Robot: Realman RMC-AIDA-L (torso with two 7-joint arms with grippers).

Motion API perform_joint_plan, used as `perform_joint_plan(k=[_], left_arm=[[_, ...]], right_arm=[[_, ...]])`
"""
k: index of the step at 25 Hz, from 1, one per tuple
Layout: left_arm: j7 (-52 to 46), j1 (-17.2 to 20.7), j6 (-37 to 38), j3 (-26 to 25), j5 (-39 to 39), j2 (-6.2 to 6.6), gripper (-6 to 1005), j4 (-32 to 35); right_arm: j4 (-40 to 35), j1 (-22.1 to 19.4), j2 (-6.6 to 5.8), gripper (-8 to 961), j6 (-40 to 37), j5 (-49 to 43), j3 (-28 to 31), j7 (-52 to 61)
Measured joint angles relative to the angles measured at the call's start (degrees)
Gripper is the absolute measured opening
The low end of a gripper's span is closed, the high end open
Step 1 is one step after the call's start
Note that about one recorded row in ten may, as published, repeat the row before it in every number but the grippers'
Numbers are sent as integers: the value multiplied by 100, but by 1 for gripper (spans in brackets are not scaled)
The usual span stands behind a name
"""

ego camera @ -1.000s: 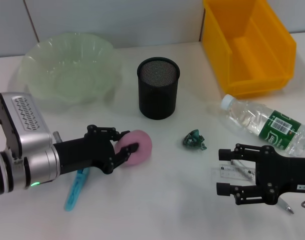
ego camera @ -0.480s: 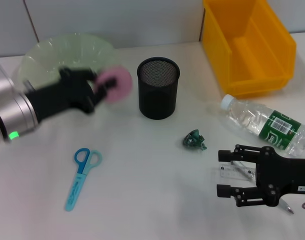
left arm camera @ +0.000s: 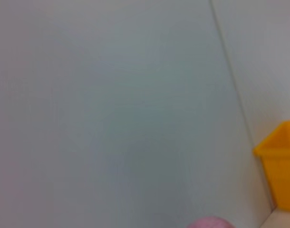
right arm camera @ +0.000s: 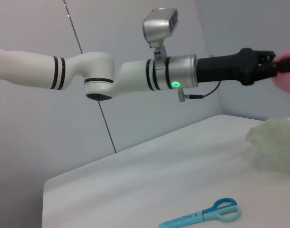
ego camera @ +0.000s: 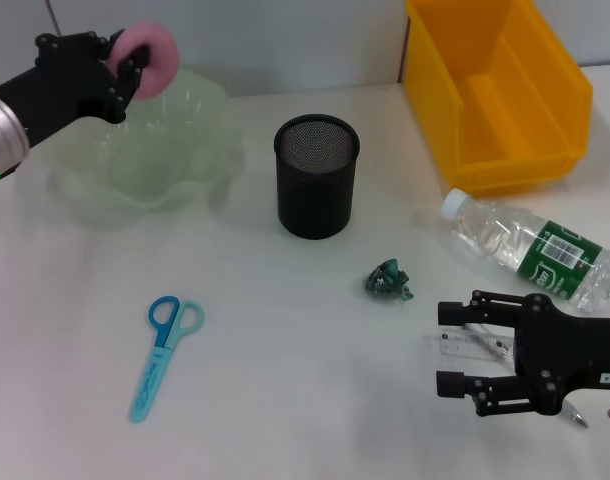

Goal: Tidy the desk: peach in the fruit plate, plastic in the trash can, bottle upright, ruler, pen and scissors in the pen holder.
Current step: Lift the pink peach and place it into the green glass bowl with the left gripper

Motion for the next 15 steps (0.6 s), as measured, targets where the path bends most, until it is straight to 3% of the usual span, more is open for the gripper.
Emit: perform_joint_plan(k=[10, 15], left_arm=[[85, -187, -504, 48, -12, -29, 356, -232], [-102, -149, -410, 42, -13, 0, 513, -195]], right_arm=[[0, 31, -1, 786, -5, -23, -14, 54], [1, 27, -1, 783, -5, -25, -14, 63]])
